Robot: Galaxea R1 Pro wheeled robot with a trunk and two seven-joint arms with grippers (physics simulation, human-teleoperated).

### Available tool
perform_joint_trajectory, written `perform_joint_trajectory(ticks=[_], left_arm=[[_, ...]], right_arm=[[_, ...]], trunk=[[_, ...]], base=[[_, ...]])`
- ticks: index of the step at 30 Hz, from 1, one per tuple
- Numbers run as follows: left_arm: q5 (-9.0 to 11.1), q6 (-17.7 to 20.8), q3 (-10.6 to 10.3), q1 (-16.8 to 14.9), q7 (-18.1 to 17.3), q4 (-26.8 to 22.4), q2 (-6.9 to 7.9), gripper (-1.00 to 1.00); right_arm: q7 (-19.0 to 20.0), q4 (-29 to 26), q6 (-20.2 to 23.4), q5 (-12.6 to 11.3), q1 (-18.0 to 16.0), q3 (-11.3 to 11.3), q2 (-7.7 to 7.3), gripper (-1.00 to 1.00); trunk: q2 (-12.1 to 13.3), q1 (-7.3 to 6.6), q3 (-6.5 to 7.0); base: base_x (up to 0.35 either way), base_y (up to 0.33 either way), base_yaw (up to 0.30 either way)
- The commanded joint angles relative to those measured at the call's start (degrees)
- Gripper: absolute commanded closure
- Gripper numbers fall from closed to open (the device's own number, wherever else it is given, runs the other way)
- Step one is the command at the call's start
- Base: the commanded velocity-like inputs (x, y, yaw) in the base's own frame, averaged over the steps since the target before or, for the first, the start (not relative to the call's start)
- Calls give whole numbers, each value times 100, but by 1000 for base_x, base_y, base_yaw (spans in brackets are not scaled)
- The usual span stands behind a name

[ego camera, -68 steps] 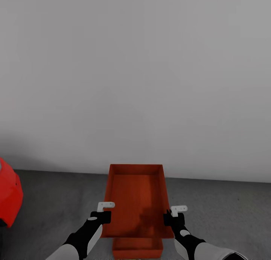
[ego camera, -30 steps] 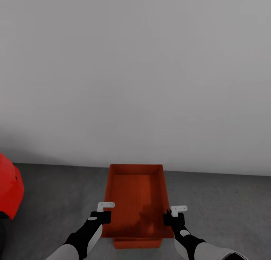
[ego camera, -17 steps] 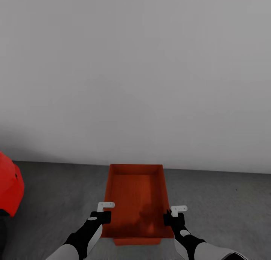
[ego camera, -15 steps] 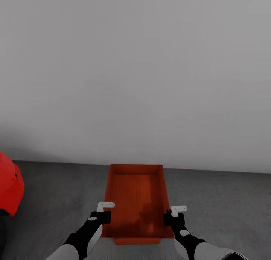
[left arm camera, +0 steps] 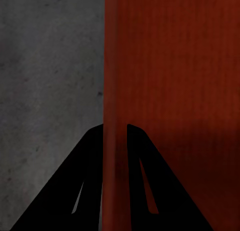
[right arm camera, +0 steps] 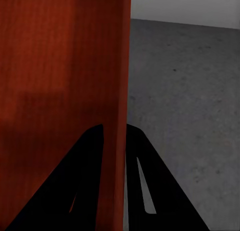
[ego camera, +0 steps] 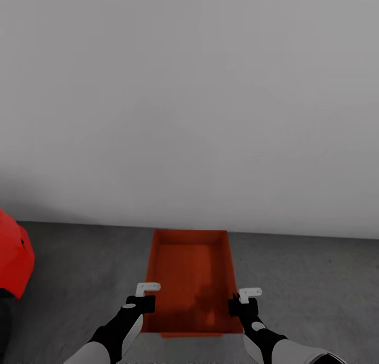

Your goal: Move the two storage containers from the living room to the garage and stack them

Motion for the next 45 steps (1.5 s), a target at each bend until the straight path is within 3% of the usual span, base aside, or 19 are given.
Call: perform_joint_trajectory(ticks=[1,34,45], left_arm=[[42,31,-38,-2,75,-27,-37,100],[42,59,-47,-2,66,-27,-37,100],[43,59,-47,-2,66,-27,-36,100]], right_arm=[[-22,16,-21,-100,-6,-146,2,100],[-19,16,-21,-96,-6,-141,4,100],[-19,16,-29,-96,-6,-141,4,100]], trunk=[[-6,1,-16],[-6,1,-314],[-6,1,-413]], base=[[0,0,0],[1,0,0],[128,0,0]])
